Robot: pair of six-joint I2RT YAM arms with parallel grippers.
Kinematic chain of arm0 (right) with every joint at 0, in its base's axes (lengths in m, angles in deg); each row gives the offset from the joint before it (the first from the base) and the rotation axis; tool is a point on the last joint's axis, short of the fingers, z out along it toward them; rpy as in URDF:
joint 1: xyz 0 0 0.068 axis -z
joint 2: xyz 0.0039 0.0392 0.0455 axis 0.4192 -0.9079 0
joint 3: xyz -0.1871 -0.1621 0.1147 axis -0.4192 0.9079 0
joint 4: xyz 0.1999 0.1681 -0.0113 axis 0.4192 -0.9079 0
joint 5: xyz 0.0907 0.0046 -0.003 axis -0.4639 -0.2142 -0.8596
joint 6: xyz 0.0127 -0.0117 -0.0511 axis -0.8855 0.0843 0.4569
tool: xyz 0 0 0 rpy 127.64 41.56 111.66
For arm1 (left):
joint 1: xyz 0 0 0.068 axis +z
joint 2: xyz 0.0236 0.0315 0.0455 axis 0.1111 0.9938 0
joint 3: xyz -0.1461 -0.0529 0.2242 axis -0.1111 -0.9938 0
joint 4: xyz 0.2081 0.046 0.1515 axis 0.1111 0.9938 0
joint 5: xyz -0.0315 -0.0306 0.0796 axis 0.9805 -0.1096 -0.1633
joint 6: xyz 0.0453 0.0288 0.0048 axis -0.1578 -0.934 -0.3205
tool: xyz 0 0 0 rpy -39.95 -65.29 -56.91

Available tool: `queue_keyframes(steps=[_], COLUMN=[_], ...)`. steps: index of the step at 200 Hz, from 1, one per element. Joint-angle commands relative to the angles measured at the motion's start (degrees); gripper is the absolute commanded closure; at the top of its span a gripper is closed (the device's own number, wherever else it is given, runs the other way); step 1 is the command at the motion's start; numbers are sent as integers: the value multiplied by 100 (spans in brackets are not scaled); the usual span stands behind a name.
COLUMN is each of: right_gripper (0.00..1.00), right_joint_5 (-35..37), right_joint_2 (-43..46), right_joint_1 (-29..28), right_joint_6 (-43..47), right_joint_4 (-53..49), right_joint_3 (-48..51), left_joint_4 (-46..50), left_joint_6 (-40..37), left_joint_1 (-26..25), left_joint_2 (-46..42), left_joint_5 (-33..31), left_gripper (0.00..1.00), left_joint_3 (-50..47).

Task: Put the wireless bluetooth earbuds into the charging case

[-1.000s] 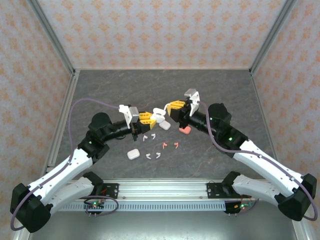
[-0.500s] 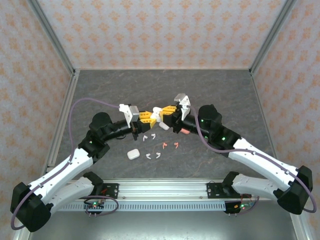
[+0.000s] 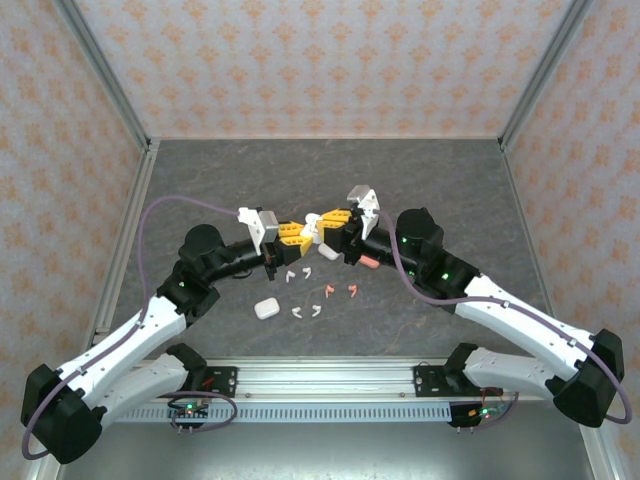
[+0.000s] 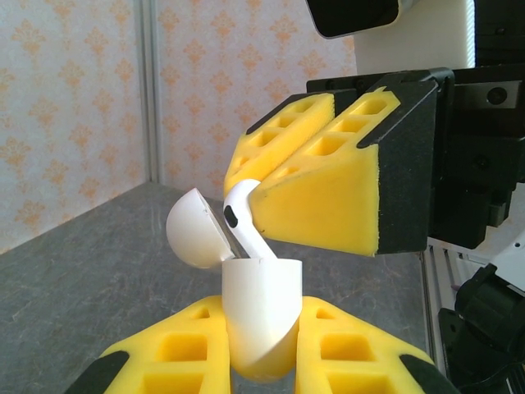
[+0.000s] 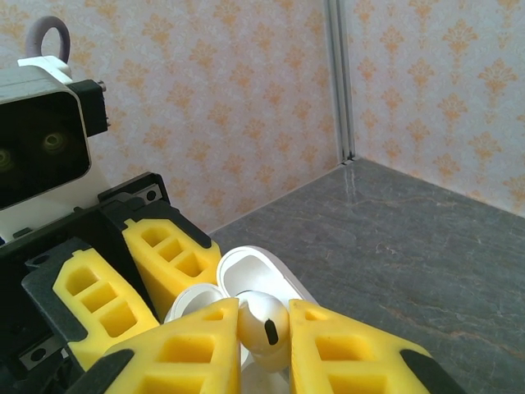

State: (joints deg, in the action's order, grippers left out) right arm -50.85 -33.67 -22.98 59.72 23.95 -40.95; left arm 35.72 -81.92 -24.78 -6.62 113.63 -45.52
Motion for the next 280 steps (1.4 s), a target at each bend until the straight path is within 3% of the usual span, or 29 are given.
queue_keyframes(steps=[1,111,158,225,280], right_gripper=[82,82,77,61,46], right_joint_5=[-239,-668,-898,-995,-249], right_joint_2=[-43,-131,-131,-107,122], right_joint_1=[-45,-46,-47,-6,127], right_joint_6=[-59,-166,-294,-451,-566], right_joint_4=[228,-82,-117,-269,-1043], right_joint_3=[-217,-253,-346,-582,-1310], left_joint_4=[-366,-516,-551,-617,-448], left_joint_6=[67,149,154,167,75], left_joint_1=[-61,-62,-62,-66,-66], left_joint_2=[-20,-55,-70,-132,-229], left_joint_5=[-119,-113,-109,-145,-215], left_gripper=[100,100,100,100,100], left_joint_3=[-17,-52,-78,-150,-161])
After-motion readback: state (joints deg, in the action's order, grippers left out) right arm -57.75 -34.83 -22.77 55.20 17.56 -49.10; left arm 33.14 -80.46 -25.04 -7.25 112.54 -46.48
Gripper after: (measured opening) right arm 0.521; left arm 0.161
